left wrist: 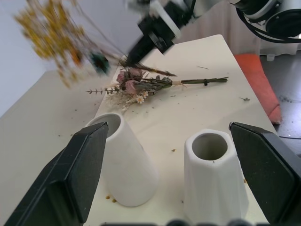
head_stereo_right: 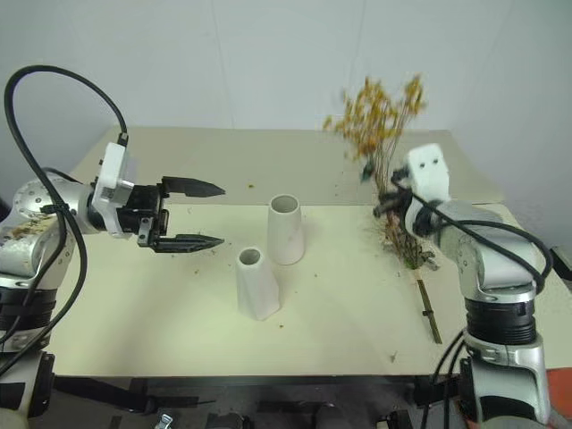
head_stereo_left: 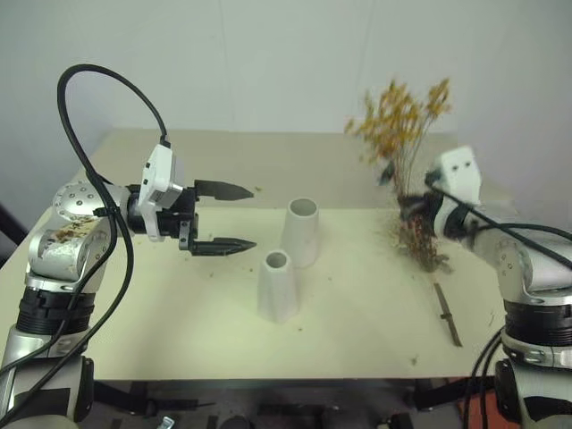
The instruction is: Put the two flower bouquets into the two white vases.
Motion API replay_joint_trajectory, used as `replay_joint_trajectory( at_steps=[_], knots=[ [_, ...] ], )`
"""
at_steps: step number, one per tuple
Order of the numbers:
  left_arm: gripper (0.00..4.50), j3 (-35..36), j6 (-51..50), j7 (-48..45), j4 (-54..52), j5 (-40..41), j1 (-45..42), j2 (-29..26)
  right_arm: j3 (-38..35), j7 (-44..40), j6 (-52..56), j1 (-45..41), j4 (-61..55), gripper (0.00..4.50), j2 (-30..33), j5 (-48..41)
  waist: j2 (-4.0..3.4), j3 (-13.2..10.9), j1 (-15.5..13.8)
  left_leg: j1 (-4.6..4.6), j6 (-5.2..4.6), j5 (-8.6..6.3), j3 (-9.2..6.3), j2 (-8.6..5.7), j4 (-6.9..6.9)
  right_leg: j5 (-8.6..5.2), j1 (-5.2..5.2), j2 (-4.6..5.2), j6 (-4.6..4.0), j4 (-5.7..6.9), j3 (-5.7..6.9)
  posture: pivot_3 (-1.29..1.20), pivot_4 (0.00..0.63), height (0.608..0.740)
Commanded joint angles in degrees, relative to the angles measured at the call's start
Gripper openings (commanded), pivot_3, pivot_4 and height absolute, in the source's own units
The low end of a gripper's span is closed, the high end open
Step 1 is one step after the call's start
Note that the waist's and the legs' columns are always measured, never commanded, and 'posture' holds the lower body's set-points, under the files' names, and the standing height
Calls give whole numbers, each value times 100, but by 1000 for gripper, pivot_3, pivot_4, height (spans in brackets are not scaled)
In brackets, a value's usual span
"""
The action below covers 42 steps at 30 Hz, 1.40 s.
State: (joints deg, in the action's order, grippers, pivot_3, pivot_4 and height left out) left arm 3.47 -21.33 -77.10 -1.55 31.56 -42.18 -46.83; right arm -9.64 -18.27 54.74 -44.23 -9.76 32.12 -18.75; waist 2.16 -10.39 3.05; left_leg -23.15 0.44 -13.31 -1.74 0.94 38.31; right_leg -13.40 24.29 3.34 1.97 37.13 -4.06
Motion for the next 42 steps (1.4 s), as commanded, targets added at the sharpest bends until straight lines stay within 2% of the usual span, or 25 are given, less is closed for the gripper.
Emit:
replay_joint_trajectory(
  at_steps=[1, 7, 10, 12, 17, 29, 42],
  knots=[
    [4500, 218, 76, 112, -27, 14, -7, -56, -282, 523, -1464, -438, 269, 15, -518, 235, 0, 0, 22, -1, 0, 0, 0, 0, 0, 0, 1, 0, 0, 1, 0, 0, 150, 740],
    [4500, 320, 68, 287, -147, 31, 335, -46, -496, 1394, -2929, -1294, 1059, 15, -1713, 280, -3, -1, 53, -9, 0, 0, -1, -3, -6, 2, 10, 7, -3, 2, -1, 0, 150, 740],
    [4500, 436, 37, 420, -255, 75, 515, -65, -471, 1080, -3377, -1261, 1092, 15, -1939, 49, -4, -1, 42, -12, 1, 0, -6, -1, -19, 3, 12, 6, -4, 10, 5, 0, 150, 740],
    [4500, 534, 15, 480, -320, 115, 644, -104, -610, 697, -3664, -1105, 963, 15, -2183, -439, -4, -1, 42, -15, 1, 0, -8, -2, -20, 3, 11, 8, -4, 8, 7, 0, 150, 740],
    [4500, 703, -71, 565, -442, 139, 920, -218, -429, 481, -3645, -809, 733, 15, -2563, -847, -8, -2, 55, -8, 1, 0, -7, -2, -20, 4, 8, 8, -3, 8, 6, 0, 150, 740],
    [4500, 661, -63, 597, -397, 102, 907, -188, 248, 42, -3215, -69, -191, 15, -2756, -1369, -9, -4, 72, -5, 1, 0, -8, -2, -21, 4, 7, 6, -3, 5, 6, 0, 150, 740],
    [4500, 628, 19, 546, -276, 75, 856, -120, 572, -313, -3960, -226, 950, 15, -2844, -807, -10, -4, 82, -2, 1, 1, -7, -1, -21, 3, 9, 5, -4, 3, 6, 0, 150, 740]
  ],
)
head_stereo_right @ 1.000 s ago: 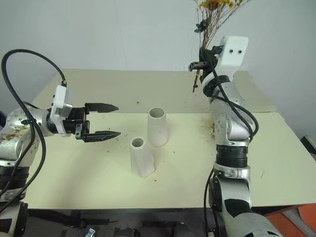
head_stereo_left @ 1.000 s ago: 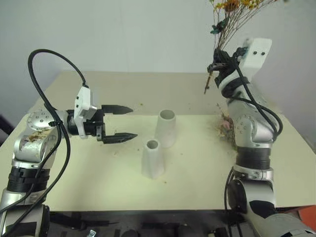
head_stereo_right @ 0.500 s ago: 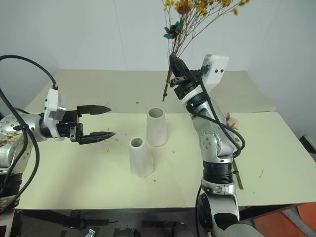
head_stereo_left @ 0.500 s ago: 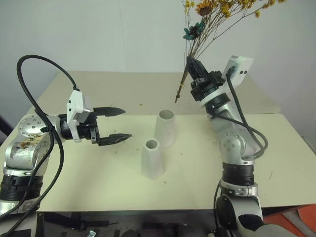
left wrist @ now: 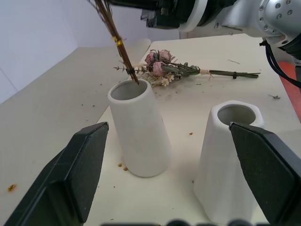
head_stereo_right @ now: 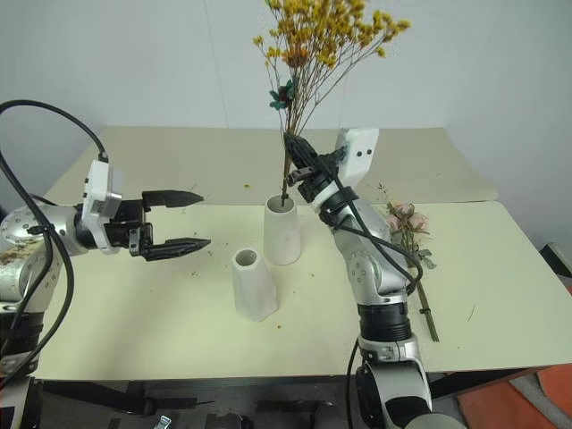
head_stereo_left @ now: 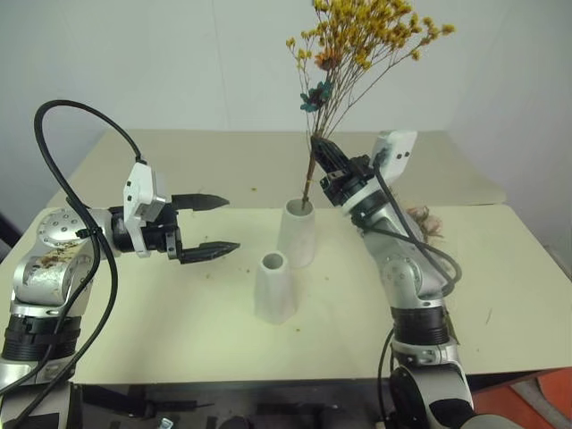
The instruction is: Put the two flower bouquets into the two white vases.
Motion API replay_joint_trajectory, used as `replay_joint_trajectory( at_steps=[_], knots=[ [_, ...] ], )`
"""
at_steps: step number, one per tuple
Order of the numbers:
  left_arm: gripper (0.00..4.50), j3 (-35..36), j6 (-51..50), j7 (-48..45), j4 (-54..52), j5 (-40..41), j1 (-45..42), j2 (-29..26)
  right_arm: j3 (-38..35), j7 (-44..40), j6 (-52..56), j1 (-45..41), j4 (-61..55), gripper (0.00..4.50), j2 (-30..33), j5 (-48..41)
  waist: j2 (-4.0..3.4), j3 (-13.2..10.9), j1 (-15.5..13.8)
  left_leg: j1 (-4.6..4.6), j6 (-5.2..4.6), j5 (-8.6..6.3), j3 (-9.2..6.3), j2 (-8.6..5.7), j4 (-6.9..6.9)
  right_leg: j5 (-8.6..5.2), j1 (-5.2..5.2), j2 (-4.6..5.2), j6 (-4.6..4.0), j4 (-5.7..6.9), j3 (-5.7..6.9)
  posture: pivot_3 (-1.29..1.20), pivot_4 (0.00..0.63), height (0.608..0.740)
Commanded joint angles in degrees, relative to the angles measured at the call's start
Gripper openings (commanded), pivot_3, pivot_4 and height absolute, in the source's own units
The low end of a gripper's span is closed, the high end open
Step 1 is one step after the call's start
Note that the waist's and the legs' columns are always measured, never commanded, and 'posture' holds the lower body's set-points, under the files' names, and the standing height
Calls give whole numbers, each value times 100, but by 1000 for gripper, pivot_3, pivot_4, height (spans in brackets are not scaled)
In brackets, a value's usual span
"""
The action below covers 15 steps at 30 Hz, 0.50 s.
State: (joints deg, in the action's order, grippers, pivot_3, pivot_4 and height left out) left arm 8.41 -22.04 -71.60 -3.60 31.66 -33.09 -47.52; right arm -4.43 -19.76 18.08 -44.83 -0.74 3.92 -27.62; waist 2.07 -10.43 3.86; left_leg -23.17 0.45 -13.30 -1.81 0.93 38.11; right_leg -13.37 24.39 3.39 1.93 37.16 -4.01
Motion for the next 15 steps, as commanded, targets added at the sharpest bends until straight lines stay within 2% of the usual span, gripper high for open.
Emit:
replay_joint_trajectory(
  at_steps=[1, 6, 15],
  knots=[
    [4500, 162, 95, -2, -88, 80, -10, -55, 87, -216, -372, -131, 151, 15, -36, 134, 0, 0, 3, 0, 0, 0, 0, 0, 0, 0, 0, 0, 0, 0, 0, 0, 150, 740],
    [4500, 268, 119, 36, -154, 85, 163, -113, 171, -414, -712, -17, 390, 15, -51, 322, 0, 0, 9, 0, 0, 0, 0, 0, -1, 0, 1, 0, 0, 0, 0, 0, 150, 740],
    [4500, 325, 152, 104, -197, 72, 237, -101, 371, -644, -818, 347, 159, 15, -13, 488, 0, 0, 6, 0, 0, 0, -1, 0, -1, 0, 0, 1, 0, 0, 0, 0, 150, 740]
  ],
)
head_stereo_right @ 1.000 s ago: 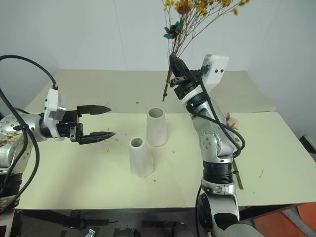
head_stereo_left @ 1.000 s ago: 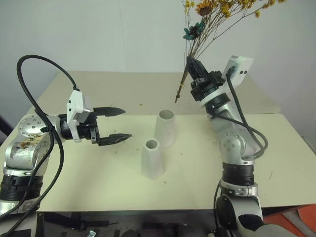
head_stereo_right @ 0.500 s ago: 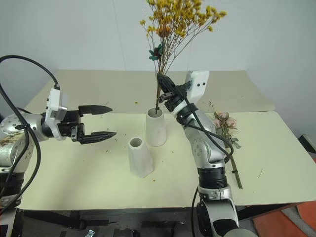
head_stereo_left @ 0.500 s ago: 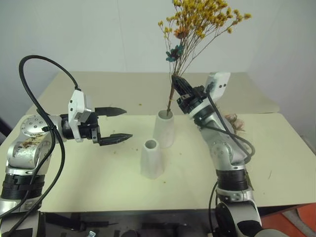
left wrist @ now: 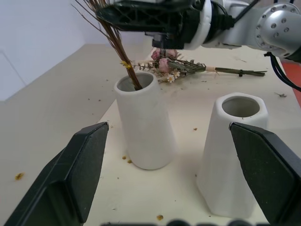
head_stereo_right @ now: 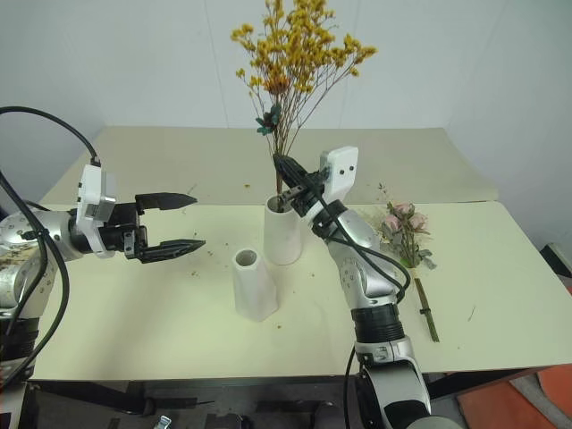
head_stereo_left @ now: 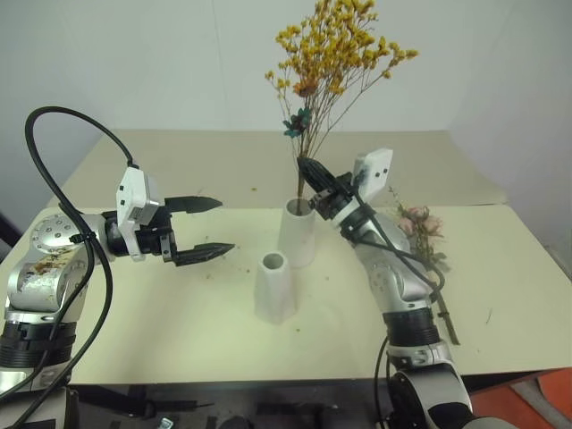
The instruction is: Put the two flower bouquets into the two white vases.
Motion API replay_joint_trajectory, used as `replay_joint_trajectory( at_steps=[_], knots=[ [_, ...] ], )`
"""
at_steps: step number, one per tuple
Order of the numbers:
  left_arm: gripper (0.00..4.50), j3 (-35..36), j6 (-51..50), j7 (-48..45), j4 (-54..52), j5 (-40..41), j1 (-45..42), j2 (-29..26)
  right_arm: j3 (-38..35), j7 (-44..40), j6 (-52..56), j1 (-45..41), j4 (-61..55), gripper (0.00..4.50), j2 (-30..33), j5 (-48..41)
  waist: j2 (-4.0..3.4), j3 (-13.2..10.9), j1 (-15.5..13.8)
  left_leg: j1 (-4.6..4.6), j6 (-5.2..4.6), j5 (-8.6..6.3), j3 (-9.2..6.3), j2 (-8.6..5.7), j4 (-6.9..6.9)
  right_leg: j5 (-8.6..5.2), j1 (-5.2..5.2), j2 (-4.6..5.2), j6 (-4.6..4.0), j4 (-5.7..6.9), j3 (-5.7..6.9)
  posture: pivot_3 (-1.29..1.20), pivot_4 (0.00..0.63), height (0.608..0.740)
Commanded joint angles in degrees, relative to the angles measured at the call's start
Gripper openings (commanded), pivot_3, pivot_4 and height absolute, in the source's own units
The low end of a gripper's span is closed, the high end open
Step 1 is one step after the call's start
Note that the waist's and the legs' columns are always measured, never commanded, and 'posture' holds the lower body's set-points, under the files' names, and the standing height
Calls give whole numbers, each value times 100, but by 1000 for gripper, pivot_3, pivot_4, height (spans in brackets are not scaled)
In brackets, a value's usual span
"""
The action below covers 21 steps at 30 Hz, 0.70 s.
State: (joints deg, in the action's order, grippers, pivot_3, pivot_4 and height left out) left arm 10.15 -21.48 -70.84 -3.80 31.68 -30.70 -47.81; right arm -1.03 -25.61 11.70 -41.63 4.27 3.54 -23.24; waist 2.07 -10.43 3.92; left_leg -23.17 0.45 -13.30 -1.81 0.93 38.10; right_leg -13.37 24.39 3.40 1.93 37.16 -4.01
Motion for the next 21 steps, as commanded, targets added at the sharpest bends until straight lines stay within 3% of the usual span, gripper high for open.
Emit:
replay_joint_trajectory(
  at_steps=[1, 10, 13, 21],
  knots=[
    [4500, 149, 96, 29, -180, 71, 0, -70, 45, -63, -179, 58, -362, 15, 31, 63, 0, 0, -1, 0, 0, 0, 0, 0, 0, 0, 0, 0, 0, 0, 0, 0, 150, 740],
    [4500, 23, 187, -26, -25, 7, -140, -5, 107, 12, -255, 275, -479, 15, 10, 279, 0, 0, -2, 1, 0, 0, 0, 0, 0, 0, 0, 0, 0, 0, 0, 0, 150, 740],
    [4500, 3, 212, -47, 0, -10, -154, 0, 106, -43, -264, 309, -530, 756, 16, 243, 0, 0, -2, 1, 0, 0, 0, 0, 0, 0, 0, 0, 0, 0, 0, 0, 150, 740],
    [4500, 1, 300, -90, 44, -17, -147, -14, 236, -237, -64, 824, -1209, 3618, 207, 169, 0, 0, -8, 1, 0, 0, -1, 0, 0, 0, 0, 0, 0, -1, 0, 0, 150, 740]
  ],
)
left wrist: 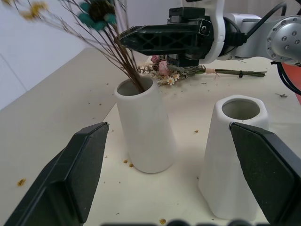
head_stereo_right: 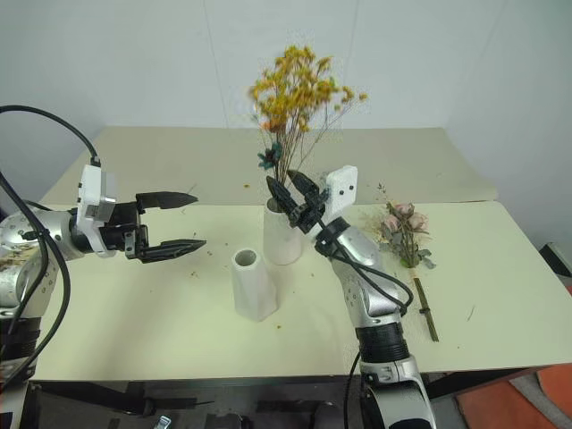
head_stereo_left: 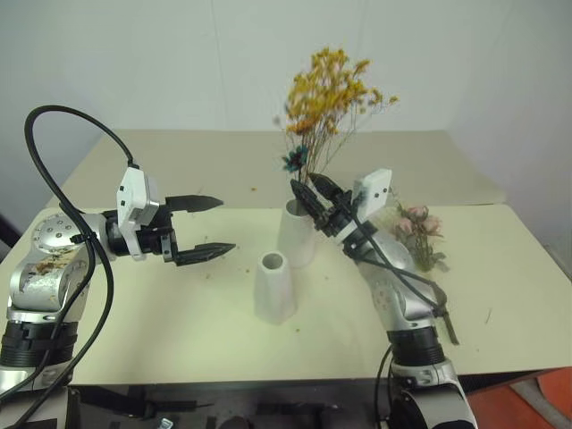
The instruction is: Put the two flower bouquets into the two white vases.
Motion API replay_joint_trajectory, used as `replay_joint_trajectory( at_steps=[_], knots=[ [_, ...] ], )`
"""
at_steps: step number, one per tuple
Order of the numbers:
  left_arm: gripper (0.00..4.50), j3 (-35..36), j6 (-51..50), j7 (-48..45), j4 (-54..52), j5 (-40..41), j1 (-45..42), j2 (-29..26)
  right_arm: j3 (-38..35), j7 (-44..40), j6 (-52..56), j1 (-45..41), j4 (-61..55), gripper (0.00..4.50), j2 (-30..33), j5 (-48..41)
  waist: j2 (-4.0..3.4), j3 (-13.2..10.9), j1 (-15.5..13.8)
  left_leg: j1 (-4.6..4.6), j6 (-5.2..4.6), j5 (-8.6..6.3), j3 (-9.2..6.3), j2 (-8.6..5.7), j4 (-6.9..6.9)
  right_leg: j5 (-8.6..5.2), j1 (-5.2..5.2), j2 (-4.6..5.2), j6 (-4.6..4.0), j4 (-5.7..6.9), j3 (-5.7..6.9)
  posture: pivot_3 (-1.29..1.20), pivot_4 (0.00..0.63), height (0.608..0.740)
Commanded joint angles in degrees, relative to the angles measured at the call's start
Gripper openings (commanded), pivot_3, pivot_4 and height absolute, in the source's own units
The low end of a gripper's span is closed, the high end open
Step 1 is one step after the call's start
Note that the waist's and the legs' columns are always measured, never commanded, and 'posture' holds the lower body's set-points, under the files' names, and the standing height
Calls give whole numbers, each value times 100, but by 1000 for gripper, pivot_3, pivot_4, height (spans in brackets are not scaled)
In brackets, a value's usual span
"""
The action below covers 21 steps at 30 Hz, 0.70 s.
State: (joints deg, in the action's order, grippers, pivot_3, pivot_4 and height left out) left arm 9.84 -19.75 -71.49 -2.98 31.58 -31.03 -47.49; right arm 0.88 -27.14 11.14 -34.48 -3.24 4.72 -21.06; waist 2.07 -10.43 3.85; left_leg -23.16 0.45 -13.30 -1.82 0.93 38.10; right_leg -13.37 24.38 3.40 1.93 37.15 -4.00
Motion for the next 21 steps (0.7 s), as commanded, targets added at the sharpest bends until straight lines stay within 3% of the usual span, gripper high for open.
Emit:
replay_joint_trajectory(
  at_steps=[1, 3, 11, 16, 21],
  knots=[
    [4500, 28, 133, -28, -33, -10, -115, -43, 65, -65, 21, 174, -518, 3968, 131, -14, 0, 0, -1, 0, 0, 0, 0, -1, 0, 0, 0, 0, 0, 0, 0, 0, 150, 740],
    [4500, 29, 132, -30, -41, -3, -109, -42, 84, 5, 66, 282, -608, 4466, 205, 52, 0, 0, -1, 0, 0, 0, 1, -1, 0, 0, -1, 1, 0, -3, -1, 0, 150, 740],
    [4500, -54, 204, -85, 64, -55, -248, -41, 29, 81, 381, 516, -1126, 4466, 1031, 547, 0, 0, -17, 2, 0, 0, 1, -2, 0, -1, -1, 0, 0, -5, -1, 0, 150, 740],
    [4500, 255, 16, -106, -302, 743, -779, 233, -79, -137, 1630, 584, -1760, 4466, 2372, 810, 2, 0, -127, -4, 0, 0, 1, -3, 4, -1, -1, 1, 0, -7, 1, 0, 150, 740],
    [4500, 75, -155, -197, -626, 959, -1101, 222, -552, -685, 2364, 901, -2099, 4466, 3567, 533, 2, 0, -145, 0, 0, 0, 2, -3, 6, -2, -11, 0, 1, -14, 1, 0, 150, 740]
  ],
)
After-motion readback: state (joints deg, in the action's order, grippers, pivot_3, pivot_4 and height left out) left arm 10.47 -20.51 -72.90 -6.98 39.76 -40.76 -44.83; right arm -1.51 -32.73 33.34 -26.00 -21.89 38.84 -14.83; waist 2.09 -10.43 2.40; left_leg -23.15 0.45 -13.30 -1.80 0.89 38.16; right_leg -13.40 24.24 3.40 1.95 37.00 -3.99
